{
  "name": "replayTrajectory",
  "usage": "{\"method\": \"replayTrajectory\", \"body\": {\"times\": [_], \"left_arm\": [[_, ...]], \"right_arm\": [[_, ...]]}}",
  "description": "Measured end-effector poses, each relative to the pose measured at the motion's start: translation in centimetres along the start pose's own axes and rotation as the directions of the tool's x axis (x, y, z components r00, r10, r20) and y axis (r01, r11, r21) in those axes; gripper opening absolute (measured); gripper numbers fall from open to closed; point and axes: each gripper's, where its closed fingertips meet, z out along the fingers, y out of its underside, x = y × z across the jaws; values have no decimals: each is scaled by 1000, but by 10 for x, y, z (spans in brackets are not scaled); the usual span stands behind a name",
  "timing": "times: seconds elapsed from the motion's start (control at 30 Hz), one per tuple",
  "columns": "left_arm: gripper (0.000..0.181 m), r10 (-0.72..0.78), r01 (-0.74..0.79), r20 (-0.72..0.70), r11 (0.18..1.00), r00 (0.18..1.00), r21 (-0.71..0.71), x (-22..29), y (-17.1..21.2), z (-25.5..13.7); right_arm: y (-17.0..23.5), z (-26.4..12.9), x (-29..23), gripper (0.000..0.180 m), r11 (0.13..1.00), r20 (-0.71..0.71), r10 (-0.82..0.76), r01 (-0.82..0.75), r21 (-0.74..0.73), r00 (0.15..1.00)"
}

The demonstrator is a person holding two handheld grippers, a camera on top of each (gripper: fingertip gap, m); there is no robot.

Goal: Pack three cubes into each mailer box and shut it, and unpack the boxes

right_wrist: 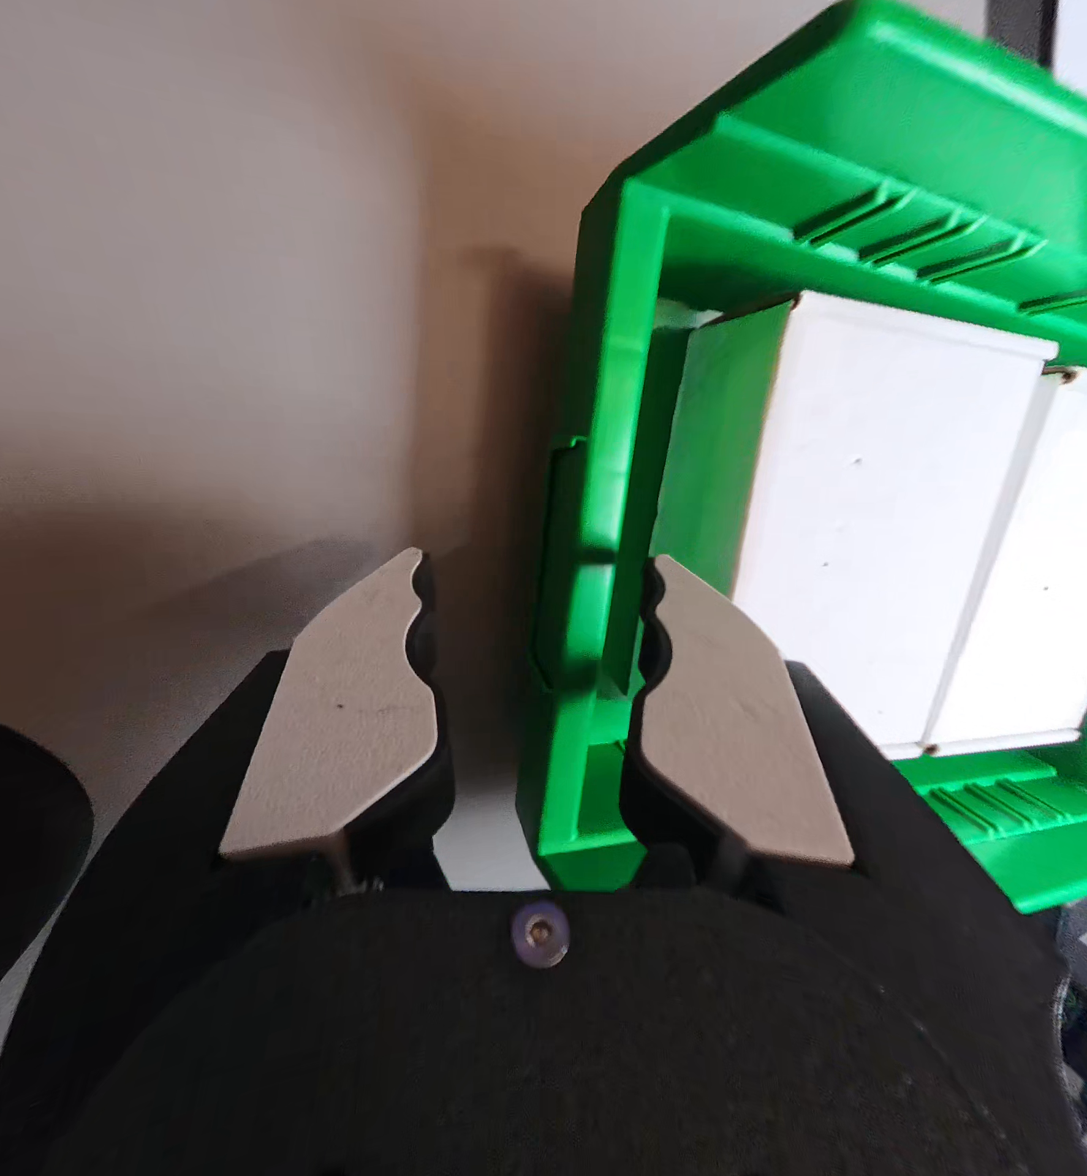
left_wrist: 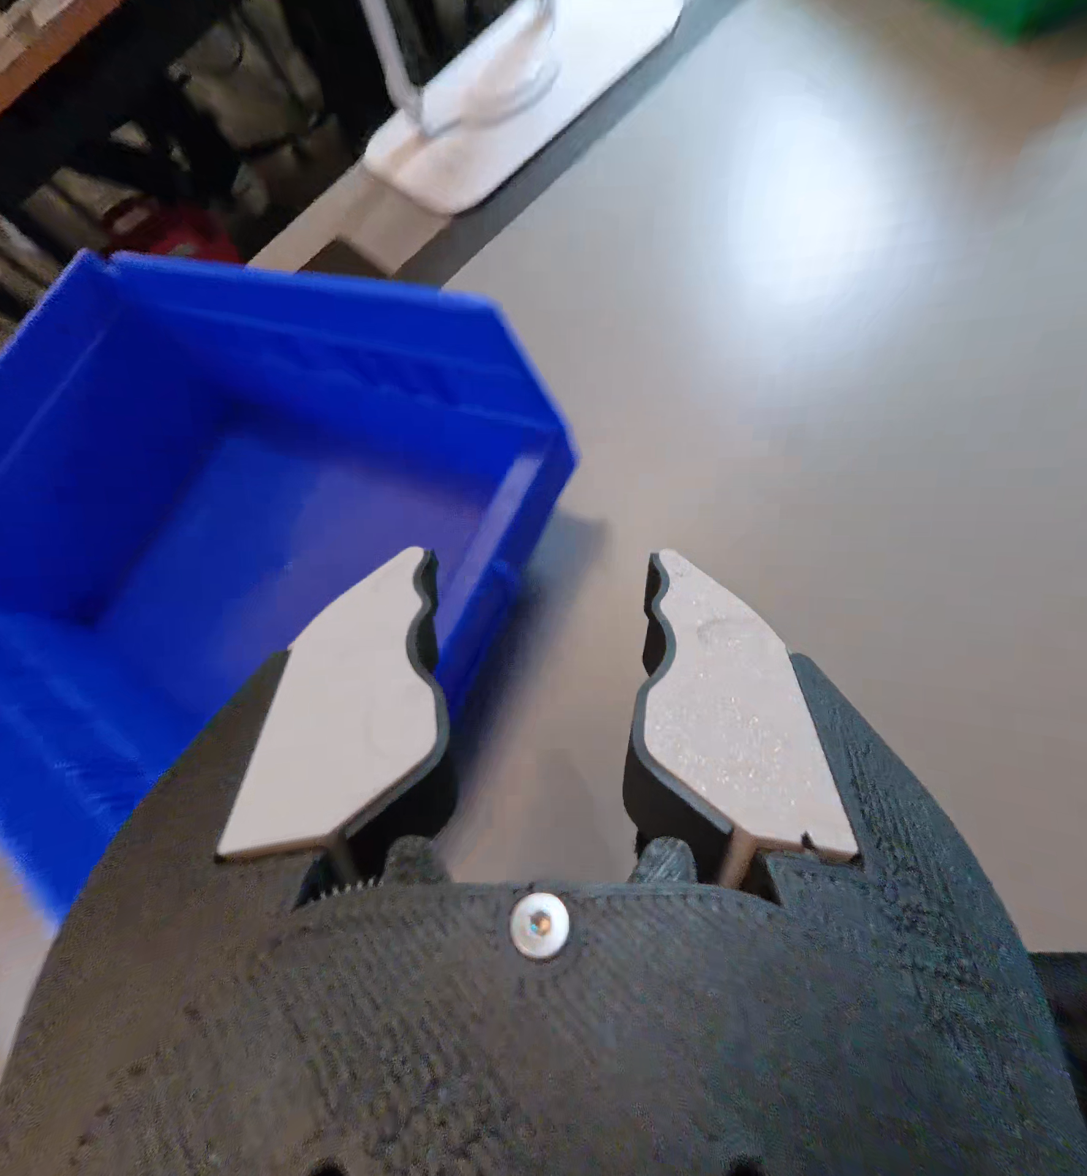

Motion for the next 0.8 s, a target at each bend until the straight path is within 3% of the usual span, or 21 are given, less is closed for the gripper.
{"method": "replayTrajectory", "body": {"times": [0.07,0.13,0.27,0.33,0.4,0.6,0.8], "left_arm": [[66,85,-80,34,988,996,-133,-22,19,14],[71,121,-121,-19,956,993,-266,-30,41,29],[66,197,-220,-97,894,976,-390,-38,63,53],[57,233,-266,-131,890,964,-372,-37,59,62],[31,274,-330,-196,869,942,-368,-30,58,67],[28,379,-438,-238,848,894,-297,0,38,79],[28,496,-567,-325,804,805,-178,73,6,84]], "right_arm": [[5,9,-2,61,1000,-13,-2,2,-31,1000],[7,19,-2,60,998,-15,-3,2,-67,1000],[6,34,2,55,993,-20,-14,11,-118,1000],[3,41,8,43,994,-42,-4,-1,-112,999],[-3,44,15,27,997,-76,-9,3,-71,997],[-15,40,-7,27,999,-81,-45,43,-34,996],[-36,29,-60,27,988,-92,-151,153,13,984]]}}
